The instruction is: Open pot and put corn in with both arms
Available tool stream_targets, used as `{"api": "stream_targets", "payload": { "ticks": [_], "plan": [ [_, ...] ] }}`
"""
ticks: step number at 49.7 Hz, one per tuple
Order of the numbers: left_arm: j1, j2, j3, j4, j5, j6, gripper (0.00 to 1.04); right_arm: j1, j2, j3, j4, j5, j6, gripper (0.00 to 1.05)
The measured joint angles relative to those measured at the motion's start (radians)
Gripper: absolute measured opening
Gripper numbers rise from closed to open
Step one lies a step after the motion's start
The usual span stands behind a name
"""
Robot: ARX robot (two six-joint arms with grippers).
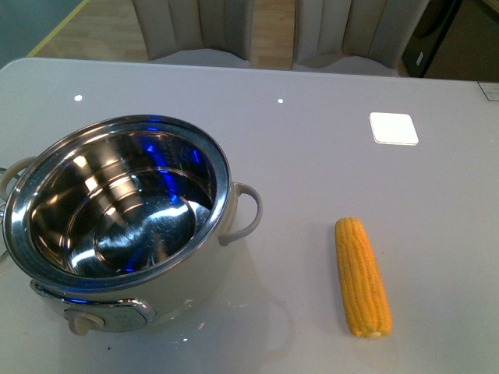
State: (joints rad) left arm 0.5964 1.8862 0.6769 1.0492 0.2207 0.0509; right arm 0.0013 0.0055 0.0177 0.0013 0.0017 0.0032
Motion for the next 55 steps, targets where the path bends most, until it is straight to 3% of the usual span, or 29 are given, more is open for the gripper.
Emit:
{"api": "stream_targets", "payload": {
  "ticks": [17, 21, 24, 26, 46, 55],
  "plan": [
    [-0.040, -0.618, -0.238, -0.274, 0.045, -0.081, 0.98, 0.000, 0.000, 0.000, 0.000, 0.000, 0.000, 0.96],
    [-0.039, -0.783, -0.307, -0.364, 0.093, -0.102, 0.97, 0.000, 0.000, 0.000, 0.000, 0.000, 0.000, 0.96],
    [-0.053, -0.890, -0.362, -0.370, 0.261, -0.079, 0.81, 0.000, 0.000, 0.000, 0.000, 0.000, 0.000, 0.96],
    [-0.081, -0.932, -0.388, -0.379, 0.266, -0.072, 0.74, 0.000, 0.000, 0.000, 0.000, 0.000, 0.000, 0.96],
    [-0.324, -1.217, -0.565, -0.503, 0.039, -0.062, 0.06, 0.000, 0.000, 0.000, 0.000, 0.000, 0.000, 0.96],
    [-0.407, -1.332, -0.605, -0.575, -0.040, -0.060, 0.03, 0.000, 0.000, 0.000, 0.000, 0.000, 0.000, 0.96]
  ]
}}
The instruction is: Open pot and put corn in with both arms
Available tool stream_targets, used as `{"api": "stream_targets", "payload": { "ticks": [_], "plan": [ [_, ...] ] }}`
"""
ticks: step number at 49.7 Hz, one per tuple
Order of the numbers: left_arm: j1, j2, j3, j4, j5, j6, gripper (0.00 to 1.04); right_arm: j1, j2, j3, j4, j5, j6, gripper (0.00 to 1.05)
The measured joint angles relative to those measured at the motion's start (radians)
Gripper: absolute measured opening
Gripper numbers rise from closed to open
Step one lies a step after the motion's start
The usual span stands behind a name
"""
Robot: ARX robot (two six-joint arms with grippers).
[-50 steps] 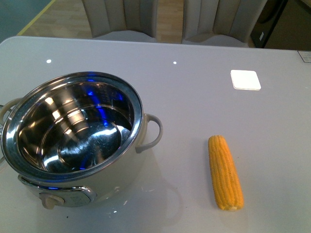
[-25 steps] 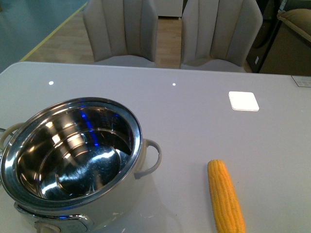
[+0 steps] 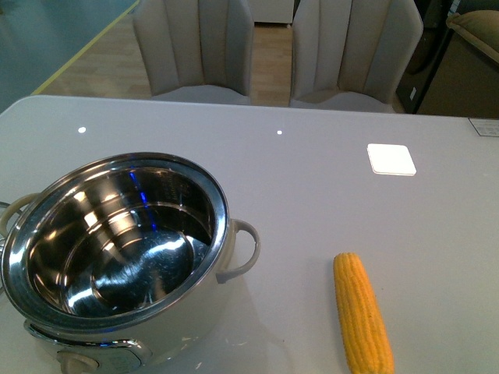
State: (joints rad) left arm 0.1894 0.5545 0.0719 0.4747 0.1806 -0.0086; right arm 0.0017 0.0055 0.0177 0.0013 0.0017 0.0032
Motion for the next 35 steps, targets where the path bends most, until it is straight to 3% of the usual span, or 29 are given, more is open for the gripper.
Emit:
{"api": "stream_targets", "payload": {
  "ticks": [11, 15, 18, 35],
  "plan": [
    [-0.076, -0.120, -0.028, -0.087, -0.076, 0.000, 0.03, 0.000, 0.000, 0.000, 0.000, 0.000, 0.000, 0.96],
    [-0.146, -0.145, -0.051, -0.075, -0.168, 0.000, 0.03, 0.000, 0.000, 0.000, 0.000, 0.001, 0.000, 0.96],
    [-0.179, -0.164, -0.059, -0.087, -0.168, 0.001, 0.03, 0.000, 0.000, 0.000, 0.000, 0.000, 0.000, 0.96],
    [-0.187, -0.291, -0.059, -0.212, -0.181, 0.002, 0.03, 0.000, 0.000, 0.000, 0.000, 0.000, 0.000, 0.96]
  ]
}}
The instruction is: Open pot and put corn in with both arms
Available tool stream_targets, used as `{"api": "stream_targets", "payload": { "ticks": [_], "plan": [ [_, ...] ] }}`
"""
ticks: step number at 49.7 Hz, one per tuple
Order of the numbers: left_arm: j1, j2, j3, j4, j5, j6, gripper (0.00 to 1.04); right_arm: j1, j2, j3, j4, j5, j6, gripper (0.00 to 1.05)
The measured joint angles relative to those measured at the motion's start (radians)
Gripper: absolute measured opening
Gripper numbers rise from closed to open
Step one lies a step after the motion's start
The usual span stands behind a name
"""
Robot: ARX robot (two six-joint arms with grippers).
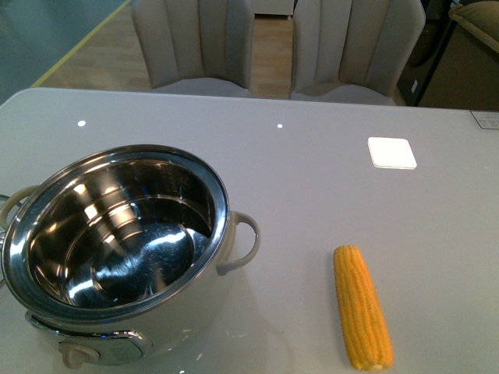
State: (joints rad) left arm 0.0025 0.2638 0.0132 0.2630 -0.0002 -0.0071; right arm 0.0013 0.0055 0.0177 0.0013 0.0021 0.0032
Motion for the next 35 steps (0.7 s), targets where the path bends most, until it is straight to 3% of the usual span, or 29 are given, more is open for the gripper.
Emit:
{"api": "stream_targets", "payload": {
  "ticks": [17, 23, 35],
  "plan": [
    [0.000, -0.089, 0.000, -0.087, 0.000, 0.000, 0.03, 0.000, 0.000, 0.000, 0.000, 0.000, 0.000, 0.96],
    [0.000, -0.216, 0.000, -0.245, 0.000, 0.000, 0.03, 0.000, 0.000, 0.000, 0.000, 0.000, 0.000, 0.96],
    [0.000, -0.257, 0.000, -0.262, 0.000, 0.000, 0.03, 0.000, 0.000, 0.000, 0.000, 0.000, 0.000, 0.96]
  ]
}}
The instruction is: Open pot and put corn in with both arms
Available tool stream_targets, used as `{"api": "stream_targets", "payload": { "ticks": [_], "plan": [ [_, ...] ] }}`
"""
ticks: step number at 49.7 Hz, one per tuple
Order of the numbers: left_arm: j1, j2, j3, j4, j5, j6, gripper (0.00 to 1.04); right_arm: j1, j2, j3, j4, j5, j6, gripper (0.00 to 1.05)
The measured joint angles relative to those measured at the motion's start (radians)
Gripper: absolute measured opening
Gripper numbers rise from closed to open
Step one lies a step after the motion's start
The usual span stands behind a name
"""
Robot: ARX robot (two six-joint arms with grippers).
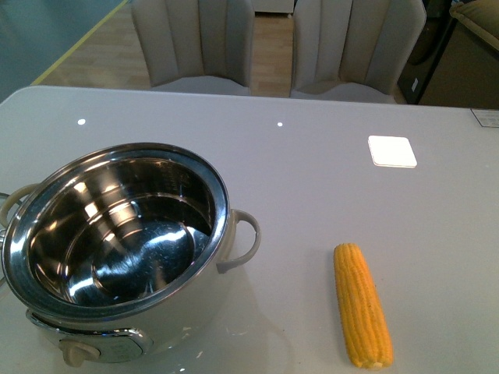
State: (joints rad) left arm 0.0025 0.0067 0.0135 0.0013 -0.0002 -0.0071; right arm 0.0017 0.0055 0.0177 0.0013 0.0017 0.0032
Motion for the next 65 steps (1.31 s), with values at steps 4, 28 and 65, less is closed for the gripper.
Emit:
{"api": "stream_targets", "payload": {
  "ticks": [4, 28, 65],
  "plan": [
    [0.000, 0.000, 0.000, 0.000, 0.000, 0.000, 0.15, 0.000, 0.000, 0.000, 0.000, 0.000, 0.000, 0.96],
    [0.000, 0.000, 0.000, 0.000, 0.000, 0.002, 0.99, -0.008, 0.049, 0.042, -0.117, -0.035, 0.026, 0.96],
    [0.000, -0.001, 0.000, 0.000, 0.000, 0.002, 0.98, 0.403, 1.081, 0.213, 0.134, 0.242, 0.223, 0.96]
  ]
}}
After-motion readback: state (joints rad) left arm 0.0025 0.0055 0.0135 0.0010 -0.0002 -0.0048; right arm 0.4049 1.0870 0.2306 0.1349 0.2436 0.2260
